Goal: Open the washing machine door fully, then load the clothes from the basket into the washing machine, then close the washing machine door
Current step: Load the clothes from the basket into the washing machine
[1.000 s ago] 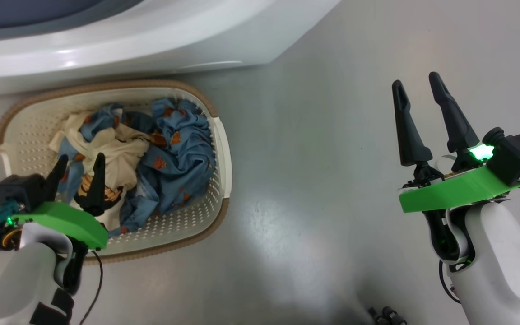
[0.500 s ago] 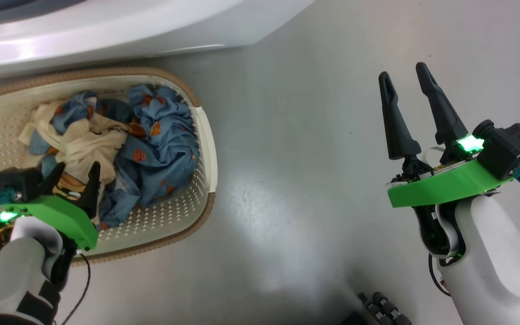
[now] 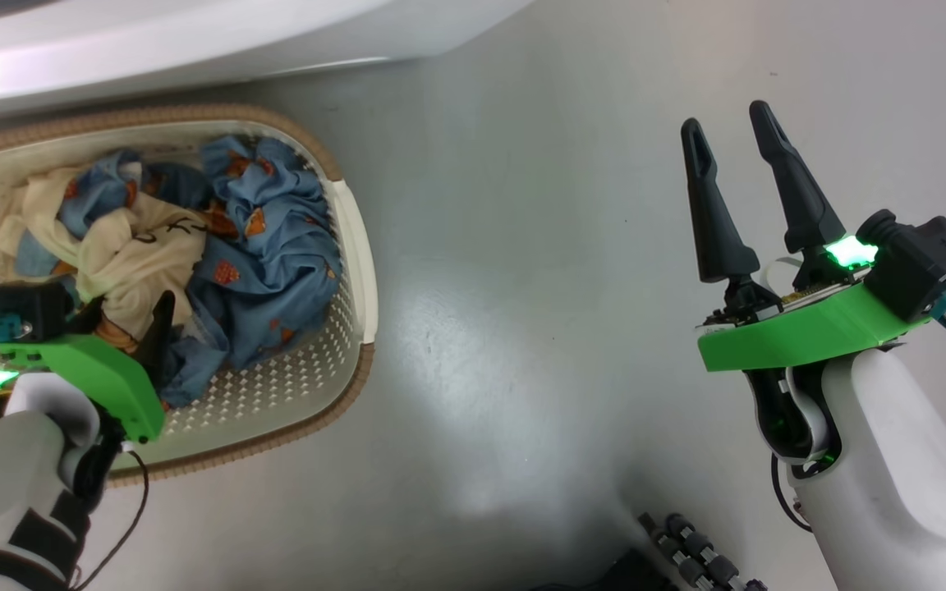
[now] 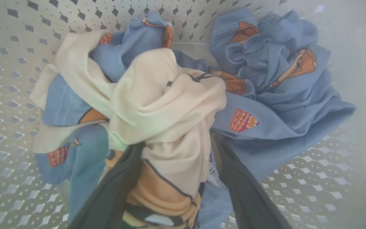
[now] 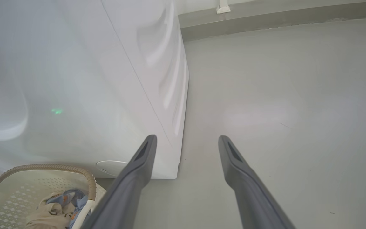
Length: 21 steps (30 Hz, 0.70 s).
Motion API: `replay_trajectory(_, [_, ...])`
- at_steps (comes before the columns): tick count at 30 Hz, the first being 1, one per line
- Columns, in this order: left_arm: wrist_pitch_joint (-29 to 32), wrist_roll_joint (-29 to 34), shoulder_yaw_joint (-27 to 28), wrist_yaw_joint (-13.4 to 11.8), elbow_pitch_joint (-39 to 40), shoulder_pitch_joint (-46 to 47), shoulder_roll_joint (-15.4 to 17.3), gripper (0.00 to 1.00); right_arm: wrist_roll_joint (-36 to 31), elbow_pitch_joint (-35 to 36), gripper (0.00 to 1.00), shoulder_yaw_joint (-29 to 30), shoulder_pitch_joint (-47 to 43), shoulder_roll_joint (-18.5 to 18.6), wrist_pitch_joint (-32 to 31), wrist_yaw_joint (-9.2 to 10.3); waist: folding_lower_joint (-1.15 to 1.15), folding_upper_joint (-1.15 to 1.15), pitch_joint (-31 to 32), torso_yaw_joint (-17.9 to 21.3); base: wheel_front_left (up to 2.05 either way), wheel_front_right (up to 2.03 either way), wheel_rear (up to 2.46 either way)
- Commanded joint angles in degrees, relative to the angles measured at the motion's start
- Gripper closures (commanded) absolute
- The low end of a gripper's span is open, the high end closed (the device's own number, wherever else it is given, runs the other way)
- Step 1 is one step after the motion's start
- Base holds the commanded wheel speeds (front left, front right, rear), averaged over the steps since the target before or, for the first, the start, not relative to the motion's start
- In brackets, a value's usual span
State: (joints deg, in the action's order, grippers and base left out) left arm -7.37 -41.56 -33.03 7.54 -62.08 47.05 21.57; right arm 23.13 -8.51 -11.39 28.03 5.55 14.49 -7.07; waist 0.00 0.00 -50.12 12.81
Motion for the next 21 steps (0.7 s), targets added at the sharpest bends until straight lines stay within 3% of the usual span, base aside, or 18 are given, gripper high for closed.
replay_trajectory(1, [0.55, -1.25, 0.39, -0.05, -0.11, -0.41, 2.68, 0.00, 0.01, 1.46, 0.00, -1.35, -0.64, -0.23, 0.51, -0.42, 0.00, 0.00, -0.25, 0.20, 0.00, 0.00, 0.00])
replay_trajectory(5, [1.01, -2.87, -1.40, -0.05, -0.19, 0.23, 3.48, 0.00, 0.03, 1.80, 0.00, -1.45, -0.41, -0.47, 0.51, -0.42, 0.00, 0.00, -0.69, 0.51, 0.00, 0.00, 0.00])
replay_trajectory(6, [1.06, -3.23, -1.82, -0.05, -0.20, 0.45, 3.65, 0.07, 0.03, 1.85, 0.00, -1.48, -0.34, -0.51, 0.51, -0.42, 0.00, 0.00, -0.80, 0.56, 0.00, 0.00, 0.00])
replay_trajectory(8, [1.33, -4.26, -3.12, -0.05, -0.25, 1.09, 4.10, 0.76, 0.04, 1.95, 0.00, -1.52, -0.16, -0.58, 0.51, -0.42, 0.00, 0.00, -1.11, 0.68, 0.00, 0.00, 0.00])
replay_trajectory(9, [1.30, -4.58, -3.52, -0.05, -0.27, 1.31, 4.24, 1.00, 0.03, 1.95, 0.00, -1.52, -0.11, -0.60, 0.51, -0.42, 0.00, 0.00, -1.18, 0.70, 0.00, 0.00, 0.00])
replay_trajectory(21, [-0.48, -9.52, -7.78, -0.05, -0.05, 0.78, 4.02, 1.00, -0.18, 1.43, 0.00, -1.08, -0.46, -0.36, 0.51, -0.42, 0.00, 0.00, 1.81, -0.05, 0.00, 0.00, 0.00])
